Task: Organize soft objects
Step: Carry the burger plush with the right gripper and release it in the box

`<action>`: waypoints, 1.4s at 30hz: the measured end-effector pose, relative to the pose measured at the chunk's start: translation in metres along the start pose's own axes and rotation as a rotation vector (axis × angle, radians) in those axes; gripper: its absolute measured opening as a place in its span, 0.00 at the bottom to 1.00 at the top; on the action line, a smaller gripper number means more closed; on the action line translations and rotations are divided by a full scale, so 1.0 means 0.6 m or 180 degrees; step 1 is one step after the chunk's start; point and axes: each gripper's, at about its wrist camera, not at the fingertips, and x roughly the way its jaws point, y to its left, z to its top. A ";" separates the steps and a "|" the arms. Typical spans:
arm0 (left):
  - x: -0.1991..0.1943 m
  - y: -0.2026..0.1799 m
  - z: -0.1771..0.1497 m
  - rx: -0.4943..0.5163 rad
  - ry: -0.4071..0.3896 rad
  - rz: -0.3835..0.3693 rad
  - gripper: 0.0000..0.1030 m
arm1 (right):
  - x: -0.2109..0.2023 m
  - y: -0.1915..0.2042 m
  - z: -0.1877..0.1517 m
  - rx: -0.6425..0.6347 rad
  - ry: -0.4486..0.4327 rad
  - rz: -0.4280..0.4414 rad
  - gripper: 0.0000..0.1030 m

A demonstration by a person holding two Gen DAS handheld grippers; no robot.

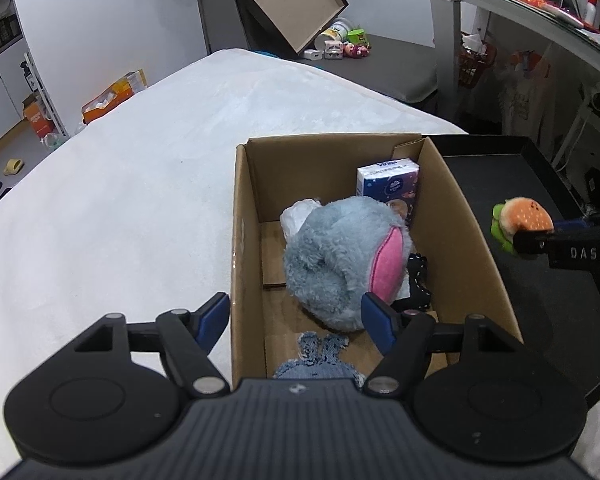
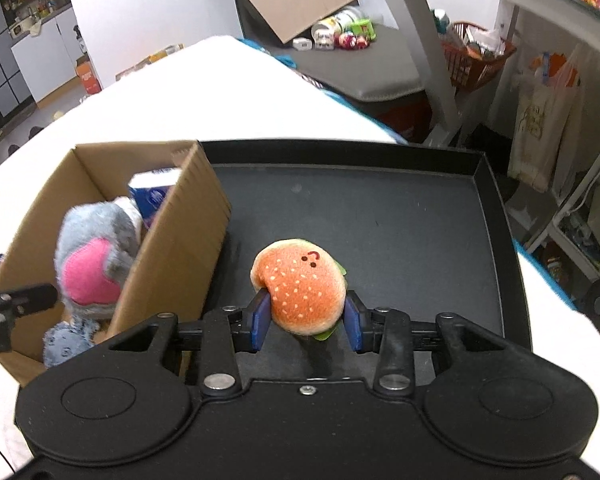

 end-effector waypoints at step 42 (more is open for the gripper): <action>-0.016 0.066 -0.053 -0.0133 0.0045 -0.0353 0.15 | -0.072 0.175 0.028 -0.0425 -0.0106 0.0372 0.39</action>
